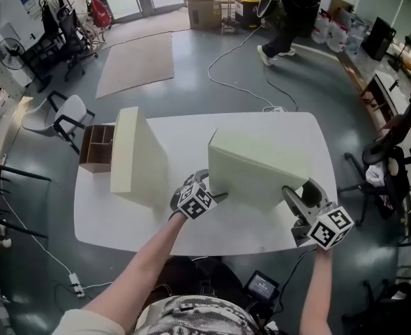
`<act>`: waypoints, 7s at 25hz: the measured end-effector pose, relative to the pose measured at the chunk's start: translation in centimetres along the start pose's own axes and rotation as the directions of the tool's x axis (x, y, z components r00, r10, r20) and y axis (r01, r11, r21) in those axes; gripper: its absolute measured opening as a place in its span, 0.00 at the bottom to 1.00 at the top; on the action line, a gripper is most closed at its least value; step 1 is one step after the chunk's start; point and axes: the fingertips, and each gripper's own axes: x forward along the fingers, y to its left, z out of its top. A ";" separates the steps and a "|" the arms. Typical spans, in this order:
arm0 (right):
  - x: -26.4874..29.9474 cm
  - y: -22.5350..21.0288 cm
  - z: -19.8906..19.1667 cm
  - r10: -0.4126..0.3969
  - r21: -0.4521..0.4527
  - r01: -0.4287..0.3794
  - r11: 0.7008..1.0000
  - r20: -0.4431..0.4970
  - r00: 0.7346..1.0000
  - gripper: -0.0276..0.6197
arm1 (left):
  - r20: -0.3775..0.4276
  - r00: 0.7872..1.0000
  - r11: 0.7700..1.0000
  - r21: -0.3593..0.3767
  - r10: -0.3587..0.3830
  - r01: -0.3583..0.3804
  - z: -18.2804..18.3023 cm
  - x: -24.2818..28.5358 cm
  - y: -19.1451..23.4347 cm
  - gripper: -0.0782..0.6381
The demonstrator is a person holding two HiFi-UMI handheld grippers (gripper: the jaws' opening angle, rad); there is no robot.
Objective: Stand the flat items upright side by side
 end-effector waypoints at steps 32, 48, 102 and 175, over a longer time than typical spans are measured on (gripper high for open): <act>1.7 2.0 -6.5 -0.046 -0.153 0.020 0.988 -0.165 0.985 0.50 | 0.090 0.994 0.995 -0.075 -0.057 0.064 -3.2 -6.3 -5.9 0.64; 11.2 11.6 -9.1 -0.333 -0.134 0.318 0.938 -0.109 0.936 0.50 | 0.123 0.992 0.983 -0.181 0.025 -0.002 -10.2 -17.2 -6.6 0.64; 18.6 25.2 -14.4 -0.213 -0.198 0.166 0.966 -0.248 0.945 0.44 | 0.218 0.965 0.957 -0.277 0.145 -0.081 -17.5 -30.1 -0.6 0.64; -7.9 42.0 -21.0 0.427 -0.178 -0.497 0.849 -0.322 0.845 0.02 | 0.147 0.797 0.675 -0.633 0.586 -0.379 -11.0 -39.6 -27.6 0.13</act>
